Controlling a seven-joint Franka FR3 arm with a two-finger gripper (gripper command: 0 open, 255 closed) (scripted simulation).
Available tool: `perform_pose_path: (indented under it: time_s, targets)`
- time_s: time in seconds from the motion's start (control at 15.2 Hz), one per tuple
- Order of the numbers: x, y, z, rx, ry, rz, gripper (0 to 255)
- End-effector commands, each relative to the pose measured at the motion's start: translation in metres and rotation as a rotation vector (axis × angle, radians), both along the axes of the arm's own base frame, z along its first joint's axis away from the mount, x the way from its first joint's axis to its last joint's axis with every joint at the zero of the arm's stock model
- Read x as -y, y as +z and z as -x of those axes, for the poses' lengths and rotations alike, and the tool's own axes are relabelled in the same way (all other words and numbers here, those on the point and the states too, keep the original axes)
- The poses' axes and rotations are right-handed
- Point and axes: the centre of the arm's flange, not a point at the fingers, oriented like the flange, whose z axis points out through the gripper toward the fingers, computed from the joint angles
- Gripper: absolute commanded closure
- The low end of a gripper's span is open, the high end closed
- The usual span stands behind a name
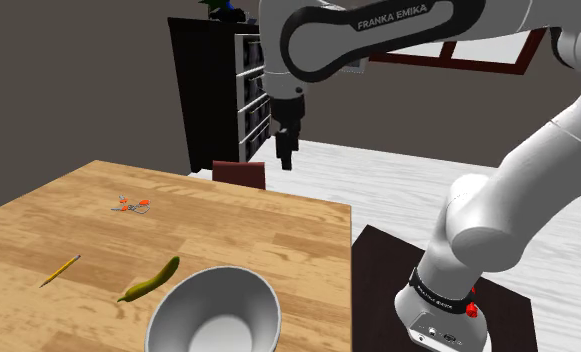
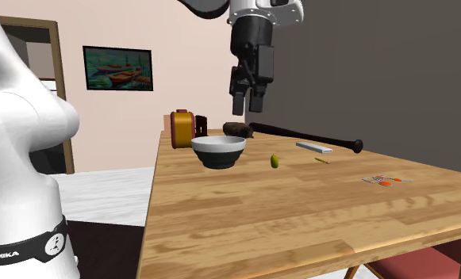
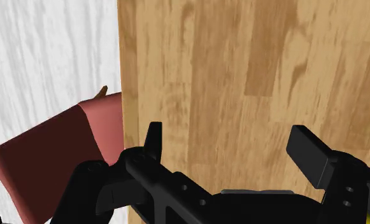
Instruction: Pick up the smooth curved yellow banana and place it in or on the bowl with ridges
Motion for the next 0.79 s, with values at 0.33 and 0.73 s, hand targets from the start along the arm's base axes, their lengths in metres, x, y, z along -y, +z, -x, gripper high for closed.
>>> perform_pose_path:
  time_s: [0.33, 0.73]
  targets:
    - [-0.076, -0.027, -0.046, -0.006, 0.223, 0.005, 0]
    - [-0.147, -0.053, -0.070, -0.012, 0.412, 0.011, 0]
